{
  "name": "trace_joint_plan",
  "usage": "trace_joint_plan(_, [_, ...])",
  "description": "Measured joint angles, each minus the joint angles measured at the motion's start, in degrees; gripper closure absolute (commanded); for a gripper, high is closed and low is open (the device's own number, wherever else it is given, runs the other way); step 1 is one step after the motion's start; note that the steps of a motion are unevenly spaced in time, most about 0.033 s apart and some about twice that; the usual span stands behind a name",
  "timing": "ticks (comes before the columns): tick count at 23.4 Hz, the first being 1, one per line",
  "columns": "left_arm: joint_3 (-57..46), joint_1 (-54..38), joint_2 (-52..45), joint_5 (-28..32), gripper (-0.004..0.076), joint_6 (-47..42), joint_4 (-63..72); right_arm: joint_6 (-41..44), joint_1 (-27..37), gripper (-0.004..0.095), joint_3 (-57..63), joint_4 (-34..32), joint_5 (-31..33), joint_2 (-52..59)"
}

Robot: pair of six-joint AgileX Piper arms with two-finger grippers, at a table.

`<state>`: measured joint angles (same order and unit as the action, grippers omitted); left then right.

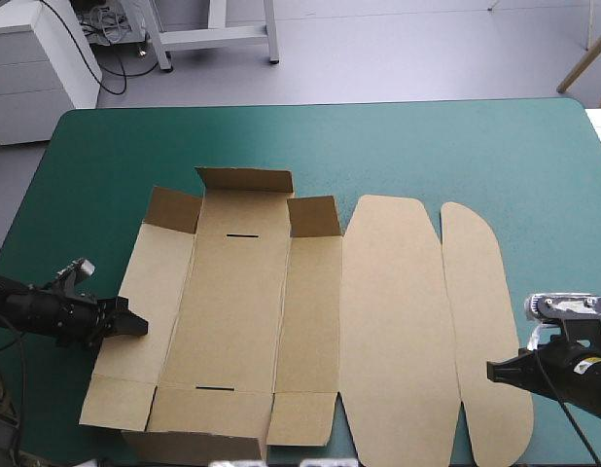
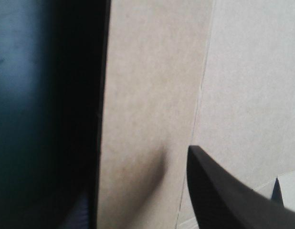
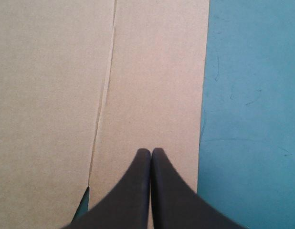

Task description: Fold the box

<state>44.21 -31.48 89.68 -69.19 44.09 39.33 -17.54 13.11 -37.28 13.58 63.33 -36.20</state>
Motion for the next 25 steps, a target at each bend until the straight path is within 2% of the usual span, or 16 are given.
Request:
trace_joint_plan(8, [0.0, 0.2, 0.0, 0.1, 0.0378, 0.0, 0.2, 0.0, 0.0, 0.0928, 0.0, 0.0, -0.5, 0.0])
trace_joint_plan(16, [0.0, 5.1, 0.0, 0.2, 0.0395, 0.0, 0.2, 0.0, 0.0, 0.0927, 0.0, 0.0, -0.8, 0.0])
trace_joint_plan(19, [0.0, 5.1, 0.0, 0.3, 0.0484, 0.0, 0.1, 0.0, 0.0, 0.0927, 0.0, 0.0, -0.8, 0.0])
trace_joint_plan(24, [-0.1, 5.2, 0.5, 0.7, 0.0728, 0.0, -0.7, 0.0, 0.0, 0.0927, 0.0, 0.0, -0.8, 0.0])
trace_joint_plan(25, [-0.1, 5.2, 0.5, 0.3, 0.073, 0.0, -0.4, 0.0, 0.0, 0.0927, 0.0, 0.0, -0.8, 0.0])
